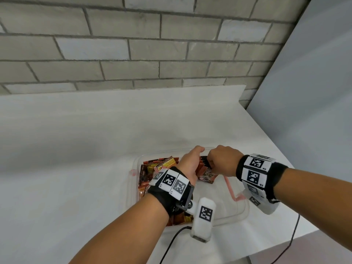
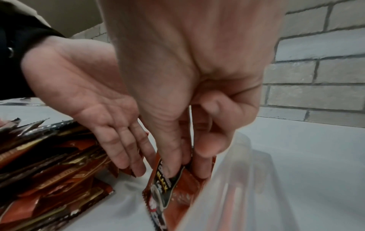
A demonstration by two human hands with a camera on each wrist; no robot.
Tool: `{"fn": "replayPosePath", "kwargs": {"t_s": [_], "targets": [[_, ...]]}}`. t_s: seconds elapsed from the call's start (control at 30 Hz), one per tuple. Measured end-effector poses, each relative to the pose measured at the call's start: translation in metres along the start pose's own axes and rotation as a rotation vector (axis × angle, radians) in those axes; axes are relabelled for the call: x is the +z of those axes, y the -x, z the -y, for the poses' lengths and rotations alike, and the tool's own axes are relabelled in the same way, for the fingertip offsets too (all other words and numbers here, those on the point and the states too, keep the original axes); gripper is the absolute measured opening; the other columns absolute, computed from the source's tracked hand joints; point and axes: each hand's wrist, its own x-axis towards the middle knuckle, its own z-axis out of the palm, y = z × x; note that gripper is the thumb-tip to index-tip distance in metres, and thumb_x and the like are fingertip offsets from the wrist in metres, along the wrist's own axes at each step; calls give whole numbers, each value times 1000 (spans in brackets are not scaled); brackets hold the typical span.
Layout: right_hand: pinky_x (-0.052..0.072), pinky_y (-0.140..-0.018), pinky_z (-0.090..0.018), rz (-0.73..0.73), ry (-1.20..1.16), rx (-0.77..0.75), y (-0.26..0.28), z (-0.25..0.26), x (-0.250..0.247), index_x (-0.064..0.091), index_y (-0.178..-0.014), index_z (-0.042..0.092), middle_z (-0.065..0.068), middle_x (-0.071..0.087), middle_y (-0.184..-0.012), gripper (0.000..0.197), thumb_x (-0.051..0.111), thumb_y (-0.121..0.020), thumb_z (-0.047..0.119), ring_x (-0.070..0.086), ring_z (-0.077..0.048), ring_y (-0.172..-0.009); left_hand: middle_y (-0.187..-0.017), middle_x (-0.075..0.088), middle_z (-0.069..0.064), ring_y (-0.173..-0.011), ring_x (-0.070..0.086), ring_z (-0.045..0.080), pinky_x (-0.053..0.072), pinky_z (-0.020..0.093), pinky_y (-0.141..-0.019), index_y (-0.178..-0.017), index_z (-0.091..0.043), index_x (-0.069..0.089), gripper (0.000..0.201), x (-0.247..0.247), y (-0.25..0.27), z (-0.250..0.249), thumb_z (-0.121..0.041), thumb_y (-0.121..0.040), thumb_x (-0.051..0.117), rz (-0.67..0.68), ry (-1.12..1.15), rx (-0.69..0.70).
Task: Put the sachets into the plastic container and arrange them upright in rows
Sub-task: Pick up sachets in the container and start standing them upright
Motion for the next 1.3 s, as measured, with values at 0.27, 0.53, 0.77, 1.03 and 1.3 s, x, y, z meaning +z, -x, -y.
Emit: {"fn": "replayPosePath", "kwargs": {"t_s": [0.27, 0.53, 0.77, 1.03, 1.3], "targets": [[30, -45, -23, 1, 91, 1, -2, 4, 3, 62, -98, 7, 0, 39, -68, 15, 51, -90, 12, 39, -14, -53, -77, 52, 12, -67, 55, 23, 48, 36, -71, -77, -12, 42, 25, -2, -4, 3, -26, -97, 49, 41, 40, -15], [35, -52, -26, -9, 93, -8, 4, 5, 2, 49, -85, 15, 2, 36, -68, 6, 52, -90, 17, 46, -22, -66, -75, 52, 13, -65, 55, 24, 48, 37, -69, -79, -8, 43, 25, -2, -7, 6, -25, -96, 50, 35, 52, -9], [35, -50, -26, -73, -40, -29, 10, -3, 0, 53, -85, 10, -7, 55, -82, 4, 53, -87, 14, 54, -25, -69, -75, 50, 10, -63, 53, 19, 42, 30, -54, -75, -12, 41, 28, -5, -5, 10, -27, -98, 46, 32, 0, -23], [33, -53, -17, 253, -63, -200, 16, 9, 16, 67, -90, 1, -9, 64, -84, 18, 50, -88, 9, 50, -19, -73, -44, 58, 4, -66, 51, 18, 38, 27, -54, -73, -15, 41, 28, -6, -11, 8, -27, -97, 47, 30, -20, -11], [46, -79, -31, 383, 129, -200, 9, 19, 16, 61, -107, 1, -7, 59, -92, 32, 48, -96, 28, 54, -23, -87, -68, 53, 13, -64, 53, 21, 43, 32, -64, -79, -8, 43, 26, -6, -15, 7, -27, -97, 48, 31, 43, -35]]}}
